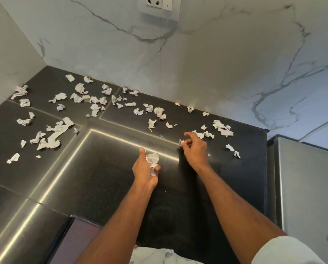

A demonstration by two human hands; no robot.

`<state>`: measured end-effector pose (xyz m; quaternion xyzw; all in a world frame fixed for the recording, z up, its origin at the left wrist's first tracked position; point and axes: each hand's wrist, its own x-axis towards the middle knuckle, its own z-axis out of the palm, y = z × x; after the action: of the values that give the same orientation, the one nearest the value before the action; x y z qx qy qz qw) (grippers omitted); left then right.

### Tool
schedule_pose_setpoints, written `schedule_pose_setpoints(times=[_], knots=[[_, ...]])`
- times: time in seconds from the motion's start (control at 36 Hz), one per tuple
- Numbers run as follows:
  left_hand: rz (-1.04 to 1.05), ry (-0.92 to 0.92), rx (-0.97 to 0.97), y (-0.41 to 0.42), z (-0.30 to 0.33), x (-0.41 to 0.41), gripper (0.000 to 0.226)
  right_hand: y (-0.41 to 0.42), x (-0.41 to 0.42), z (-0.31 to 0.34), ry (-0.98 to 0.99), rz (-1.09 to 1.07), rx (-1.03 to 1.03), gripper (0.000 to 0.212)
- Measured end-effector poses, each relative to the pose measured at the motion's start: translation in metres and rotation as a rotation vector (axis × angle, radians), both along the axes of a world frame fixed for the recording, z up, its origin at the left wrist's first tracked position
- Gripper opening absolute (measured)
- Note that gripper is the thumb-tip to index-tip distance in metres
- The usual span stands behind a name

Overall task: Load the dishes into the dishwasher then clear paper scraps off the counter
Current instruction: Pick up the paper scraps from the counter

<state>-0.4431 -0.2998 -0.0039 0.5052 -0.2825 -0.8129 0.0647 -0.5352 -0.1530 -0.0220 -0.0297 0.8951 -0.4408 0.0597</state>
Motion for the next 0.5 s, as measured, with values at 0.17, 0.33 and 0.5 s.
schedule_pose_setpoints(times=[0.17,0.33,0.5], knots=[[-0.050,-0.008,-0.008,0.010,0.000,0.001,0.028,-0.002,-0.015,-0.011,-0.086,0.049,0.228,0.034],[-0.053,-0.016,-0.010,0.009,-0.001,0.002,0.028,-0.001,-0.018,-0.015,-0.059,0.083,0.347,0.008],[-0.029,-0.021,-0.006,0.009,-0.002,0.004,0.030,0.009,-0.002,0.000,-0.155,0.229,0.262,0.010]])
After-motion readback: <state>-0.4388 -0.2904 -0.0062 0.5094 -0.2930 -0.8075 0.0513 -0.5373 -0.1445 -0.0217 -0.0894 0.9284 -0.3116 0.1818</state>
